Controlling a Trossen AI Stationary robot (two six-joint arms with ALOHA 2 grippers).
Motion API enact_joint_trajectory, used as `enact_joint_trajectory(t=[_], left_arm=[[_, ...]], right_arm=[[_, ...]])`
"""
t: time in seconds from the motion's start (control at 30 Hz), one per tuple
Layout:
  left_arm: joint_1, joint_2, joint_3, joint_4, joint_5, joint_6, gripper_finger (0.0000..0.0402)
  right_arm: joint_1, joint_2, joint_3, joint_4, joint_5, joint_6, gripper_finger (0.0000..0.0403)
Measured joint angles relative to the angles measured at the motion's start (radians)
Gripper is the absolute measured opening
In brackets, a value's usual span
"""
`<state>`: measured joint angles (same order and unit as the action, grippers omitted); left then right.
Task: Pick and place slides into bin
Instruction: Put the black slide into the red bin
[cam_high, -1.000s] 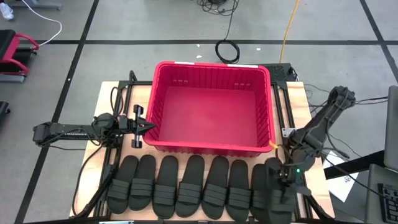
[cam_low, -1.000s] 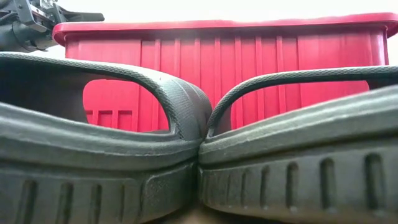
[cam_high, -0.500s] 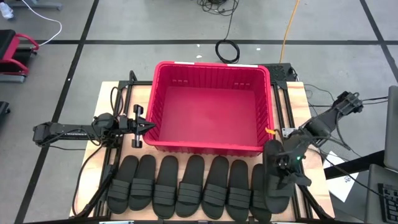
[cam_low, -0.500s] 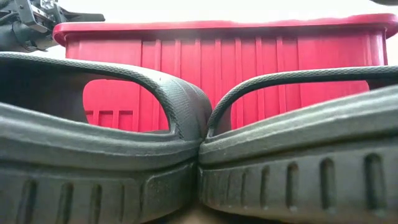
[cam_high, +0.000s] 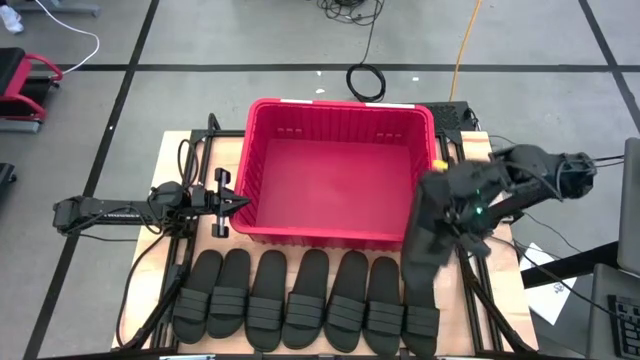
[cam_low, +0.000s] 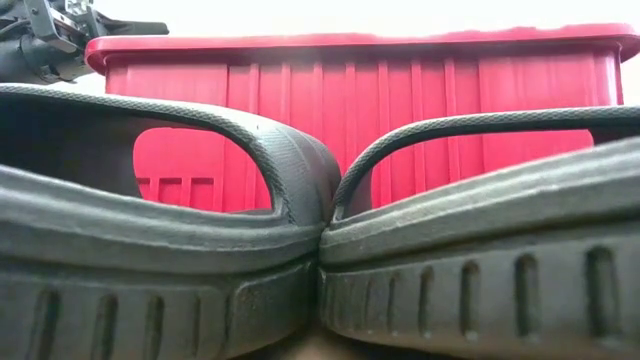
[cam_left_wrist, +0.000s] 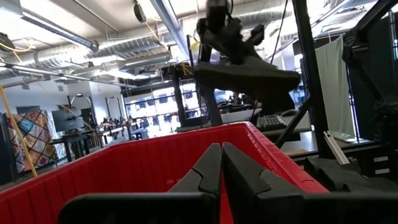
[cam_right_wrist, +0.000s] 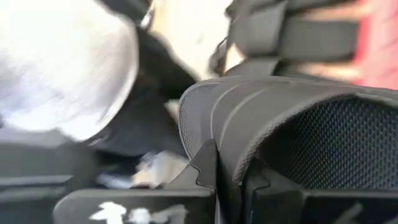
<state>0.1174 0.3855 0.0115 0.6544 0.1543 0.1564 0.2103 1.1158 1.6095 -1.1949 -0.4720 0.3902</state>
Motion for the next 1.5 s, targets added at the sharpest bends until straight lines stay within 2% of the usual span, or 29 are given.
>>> enact_joint_trajectory(t=[0.2, 0.4, 0.47, 0.6, 0.83, 0.93, 1.03, 1.43, 1.5], left_arm=[[0.0, 0.0, -0.001, -0.001, -0.001, -0.009, 0.0021], [0.0, 0.0, -0.001, -0.001, -0.001, -0.013, 0.0021], [0.0, 0.0, -0.001, -0.001, -0.001, -0.013, 0.0021], [0.0, 0.0, -0.001, -0.001, -0.001, -0.014, 0.0021], [0.0, 0.0, -0.001, -0.002, -0.002, -0.035, 0.0021], [0.0, 0.0, -0.001, -0.002, -0.002, -0.04, 0.0021], [0.0, 0.0, -0.001, -0.002, -0.002, -0.04, 0.0021], [0.0, 0.001, -0.001, -0.002, -0.002, -0.031, 0.0021], [0.0, 0.001, -0.001, -0.001, -0.005, -0.031, 0.0021]], right_arm=[[-0.178, 0.099, 0.174, -0.143, 0.102, -0.216, 0.0006], [-0.369, 0.254, 0.359, -0.379, 0.118, -0.477, 0.0005], [-0.427, 0.293, 0.385, -0.373, 0.146, -0.544, 0.0004], [-0.559, 0.342, 0.398, -0.382, 0.072, -0.675, 0.0004], [-0.695, 0.427, 0.35, -0.374, 0.076, -0.857, 0.0004], [-0.713, 0.459, 0.299, -0.375, 0.074, -0.942, 0.0004], [-0.732, 0.478, 0.22, -0.374, 0.023, -1.004, 0.0004], [-0.78, 0.478, -0.051, -0.369, 0.021, -0.977, 0.0004], [-0.79, 0.478, -0.08, -0.364, -0.016, -0.987, 0.0004]])
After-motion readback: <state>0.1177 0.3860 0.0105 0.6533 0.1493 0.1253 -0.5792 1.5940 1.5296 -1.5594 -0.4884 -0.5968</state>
